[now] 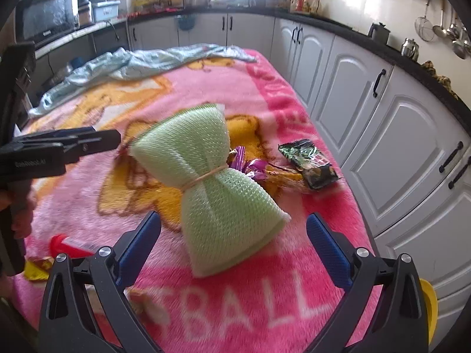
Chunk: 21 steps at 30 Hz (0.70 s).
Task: Collect trash
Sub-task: 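Grasp the red snack wrapper with the left tool while the right tool grasps the green mesh sponge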
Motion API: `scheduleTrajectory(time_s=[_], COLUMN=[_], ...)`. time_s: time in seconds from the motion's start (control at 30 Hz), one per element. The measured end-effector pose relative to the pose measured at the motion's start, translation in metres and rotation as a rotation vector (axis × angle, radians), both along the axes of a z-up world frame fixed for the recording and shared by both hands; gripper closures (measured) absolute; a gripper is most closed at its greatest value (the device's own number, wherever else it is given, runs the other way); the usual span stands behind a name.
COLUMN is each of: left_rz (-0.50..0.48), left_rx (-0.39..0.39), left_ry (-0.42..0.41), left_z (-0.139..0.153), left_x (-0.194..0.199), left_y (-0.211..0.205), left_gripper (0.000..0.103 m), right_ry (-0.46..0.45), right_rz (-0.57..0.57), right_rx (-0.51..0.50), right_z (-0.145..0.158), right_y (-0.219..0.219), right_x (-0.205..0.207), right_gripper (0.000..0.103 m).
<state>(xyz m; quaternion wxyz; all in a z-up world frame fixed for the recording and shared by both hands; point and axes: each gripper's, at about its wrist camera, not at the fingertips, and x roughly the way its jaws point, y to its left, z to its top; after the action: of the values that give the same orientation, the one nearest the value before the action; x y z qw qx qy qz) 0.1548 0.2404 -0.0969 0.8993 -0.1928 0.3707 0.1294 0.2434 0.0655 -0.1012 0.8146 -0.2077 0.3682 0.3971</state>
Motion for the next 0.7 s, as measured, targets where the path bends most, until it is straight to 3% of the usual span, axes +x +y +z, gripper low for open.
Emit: scheduleTrajectory(time_s=[0.23,0.3,0.47,0.53,0.6,0.7], left_rz=[-0.027,-0.034,-0.051,-0.043,-0.033,-0.019], left_rx=[-0.008,-0.003,-0.011,-0.007,0.002,-0.019], left_ry=[0.055,0.067,0.096,0.091,0.092,0.083], left_z=[-0.013,-0.017,-0.030,-0.033,-0.033,-0.034], left_x=[0.026,0.032,0.043,0.041,0.039,0.032], left_y=[0.010,0.011,0.012,0.012,0.012,0.017], left_gripper=[0.043,0.047,0.052,0.058,0.075,0.084], right_ry=[0.090,0.149,0.218,0.228,0.242,0.265], right_rz=[0.002,-0.005,-0.011,-0.010,-0.013,-0.032], right_rx=[-0.014,-0.010,0.036,0.048,0.069,0.099], right_z=[-0.018,-0.024,-0.029,-0.027,-0.023,-0.020], right_y=[0.011,0.007,-0.009,-0.014,-0.021,-0.031], right_x=[0.019,0.022,0.017,0.013,0.009,0.006], right_gripper=[0.008,0.027,0.039,0.045,0.051,0.053])
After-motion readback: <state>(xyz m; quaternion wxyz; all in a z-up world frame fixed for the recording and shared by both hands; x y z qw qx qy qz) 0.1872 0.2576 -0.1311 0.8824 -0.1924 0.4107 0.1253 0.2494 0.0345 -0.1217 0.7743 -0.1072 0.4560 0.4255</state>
